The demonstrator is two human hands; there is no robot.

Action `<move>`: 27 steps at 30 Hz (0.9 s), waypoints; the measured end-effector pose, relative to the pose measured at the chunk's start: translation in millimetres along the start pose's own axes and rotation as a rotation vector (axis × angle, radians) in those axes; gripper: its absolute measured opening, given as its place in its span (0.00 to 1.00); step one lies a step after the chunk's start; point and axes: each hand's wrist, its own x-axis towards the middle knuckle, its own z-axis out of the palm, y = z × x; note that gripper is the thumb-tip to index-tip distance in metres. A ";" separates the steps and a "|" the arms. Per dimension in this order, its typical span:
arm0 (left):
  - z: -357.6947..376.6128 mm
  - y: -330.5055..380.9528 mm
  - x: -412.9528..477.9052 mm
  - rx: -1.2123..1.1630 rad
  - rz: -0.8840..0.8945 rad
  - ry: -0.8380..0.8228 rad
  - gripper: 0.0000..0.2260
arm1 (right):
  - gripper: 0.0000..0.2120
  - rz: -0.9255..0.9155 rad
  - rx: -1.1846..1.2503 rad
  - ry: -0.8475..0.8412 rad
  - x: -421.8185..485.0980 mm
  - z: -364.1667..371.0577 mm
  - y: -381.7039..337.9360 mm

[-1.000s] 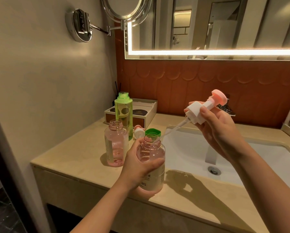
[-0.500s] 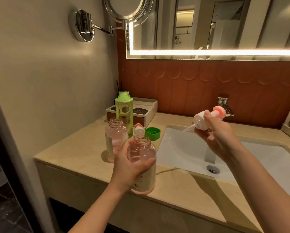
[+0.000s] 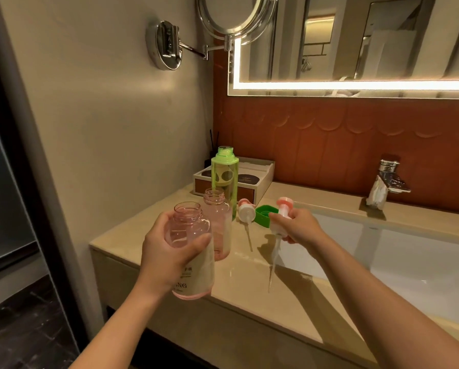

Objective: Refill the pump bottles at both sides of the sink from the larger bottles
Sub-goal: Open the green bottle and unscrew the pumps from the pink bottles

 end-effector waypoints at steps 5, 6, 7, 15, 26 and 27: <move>-17.0 -15.4 19.3 0.036 -0.047 0.085 0.32 | 0.23 0.042 -0.204 -0.010 18.1 20.7 1.2; -19.7 -19.4 25.9 0.056 -0.053 0.097 0.33 | 0.23 0.046 -0.216 -0.015 21.5 24.5 0.4; -21.5 -23.5 30.4 0.077 -0.059 0.104 0.34 | 0.22 0.049 -0.220 -0.017 23.3 28.0 1.3; -19.4 -46.4 56.1 0.084 -0.110 0.125 0.32 | 0.18 0.057 -0.284 -0.002 39.2 55.4 6.1; -13.5 -55.7 78.3 0.097 -0.145 0.097 0.37 | 0.22 -0.001 -0.346 0.052 50.7 71.5 3.9; -13.1 -55.5 80.2 0.121 -0.142 0.105 0.38 | 0.22 -0.011 -0.393 0.049 50.5 70.0 4.8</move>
